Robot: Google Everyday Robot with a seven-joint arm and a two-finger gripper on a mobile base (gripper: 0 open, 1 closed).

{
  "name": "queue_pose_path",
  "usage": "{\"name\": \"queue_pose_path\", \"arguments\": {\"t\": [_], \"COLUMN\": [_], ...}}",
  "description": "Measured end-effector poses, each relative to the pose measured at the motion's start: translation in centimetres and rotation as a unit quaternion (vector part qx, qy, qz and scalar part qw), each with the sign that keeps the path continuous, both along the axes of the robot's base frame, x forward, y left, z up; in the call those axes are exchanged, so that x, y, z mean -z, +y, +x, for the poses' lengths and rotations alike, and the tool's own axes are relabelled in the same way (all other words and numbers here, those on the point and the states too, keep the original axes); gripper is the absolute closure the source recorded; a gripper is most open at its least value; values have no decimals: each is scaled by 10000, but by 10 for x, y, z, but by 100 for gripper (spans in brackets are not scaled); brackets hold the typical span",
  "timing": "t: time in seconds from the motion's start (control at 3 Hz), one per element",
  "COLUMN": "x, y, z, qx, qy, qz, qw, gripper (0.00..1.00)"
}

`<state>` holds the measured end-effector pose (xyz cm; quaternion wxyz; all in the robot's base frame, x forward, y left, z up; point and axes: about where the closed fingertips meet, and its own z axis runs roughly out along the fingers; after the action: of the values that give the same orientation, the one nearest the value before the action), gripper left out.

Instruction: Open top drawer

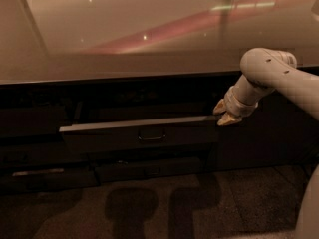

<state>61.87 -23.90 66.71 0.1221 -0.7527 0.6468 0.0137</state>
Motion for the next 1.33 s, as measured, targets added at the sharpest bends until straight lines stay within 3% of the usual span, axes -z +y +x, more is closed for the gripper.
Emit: {"name": "queue_pose_path", "arguments": {"t": [1.0, 1.33], "x": [-1, -10], "y": [-2, -5], "z": [-7, -15], "qx": [-20, -122], "qy": [9, -154], "qz": [10, 8], "qw": [10000, 9998], "gripper": [100, 100]}}
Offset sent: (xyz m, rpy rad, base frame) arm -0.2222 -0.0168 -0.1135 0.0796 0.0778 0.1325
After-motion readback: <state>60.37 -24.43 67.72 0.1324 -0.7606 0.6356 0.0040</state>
